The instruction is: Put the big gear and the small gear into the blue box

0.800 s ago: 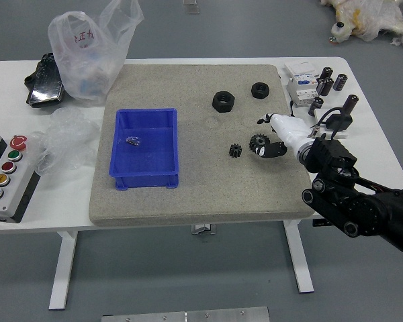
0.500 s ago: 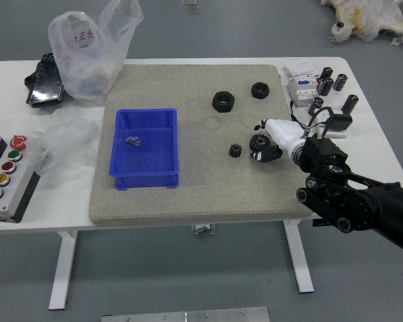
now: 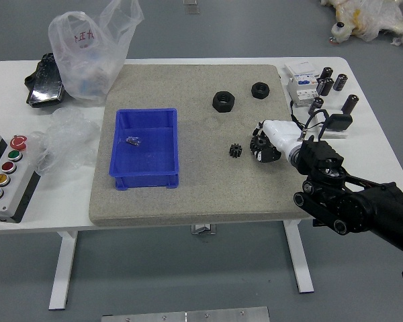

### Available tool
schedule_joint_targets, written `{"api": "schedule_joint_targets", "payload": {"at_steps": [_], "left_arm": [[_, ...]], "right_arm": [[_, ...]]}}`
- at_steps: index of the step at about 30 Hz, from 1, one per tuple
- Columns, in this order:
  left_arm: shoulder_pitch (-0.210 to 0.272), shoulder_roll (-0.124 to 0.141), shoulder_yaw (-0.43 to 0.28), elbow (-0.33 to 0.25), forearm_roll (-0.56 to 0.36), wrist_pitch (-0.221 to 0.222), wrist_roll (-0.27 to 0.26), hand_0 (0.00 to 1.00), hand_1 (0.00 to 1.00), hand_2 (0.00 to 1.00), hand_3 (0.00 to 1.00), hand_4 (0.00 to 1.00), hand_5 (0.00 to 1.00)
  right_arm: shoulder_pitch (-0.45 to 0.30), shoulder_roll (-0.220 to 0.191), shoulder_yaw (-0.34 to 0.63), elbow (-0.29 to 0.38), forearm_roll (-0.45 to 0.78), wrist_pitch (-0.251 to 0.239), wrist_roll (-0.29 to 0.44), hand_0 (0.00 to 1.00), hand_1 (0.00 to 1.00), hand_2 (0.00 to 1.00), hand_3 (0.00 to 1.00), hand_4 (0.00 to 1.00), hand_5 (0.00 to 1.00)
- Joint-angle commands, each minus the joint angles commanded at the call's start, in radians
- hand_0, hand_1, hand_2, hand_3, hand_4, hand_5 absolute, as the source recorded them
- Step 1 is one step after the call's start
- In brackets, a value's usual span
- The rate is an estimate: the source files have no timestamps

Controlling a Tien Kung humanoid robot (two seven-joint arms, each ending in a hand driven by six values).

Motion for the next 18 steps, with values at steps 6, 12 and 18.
{"api": "schedule_joint_targets", "payload": {"at_steps": [6, 12, 18], "left_arm": [[-0.001, -0.002, 0.006, 0.000, -0.007, 0.001, -0.003, 0.713, 0.552, 0.552, 0.672, 0.695, 0.484], [0.000, -0.001, 0.003, -0.001, -0.005, 0.000, -0.002, 0.713, 0.552, 0.551, 0.672, 0.694, 0.484], [0.000, -0.002, 0.000, -0.002, -0.001, -0.003, 0.001, 0.713, 0.552, 0.550, 0.670, 0.694, 0.484]], "right_arm": [[0.000, -0.011, 0.018, 0.044, -0.016, -0.019, 0.010, 0.372, 0.514, 0.352, 0.447, 0.200, 0.002], [0.011, -0.022, 0.046, 0.172, -0.072, -0.031, 0.003, 0.370, 0.511, 0.348, 0.446, 0.206, 0.002], [0.032, 0.018, 0.027, 0.319, -0.114, -0.043, -0.004, 0.371, 0.513, 0.350, 0.448, 0.213, 0.002]]}}
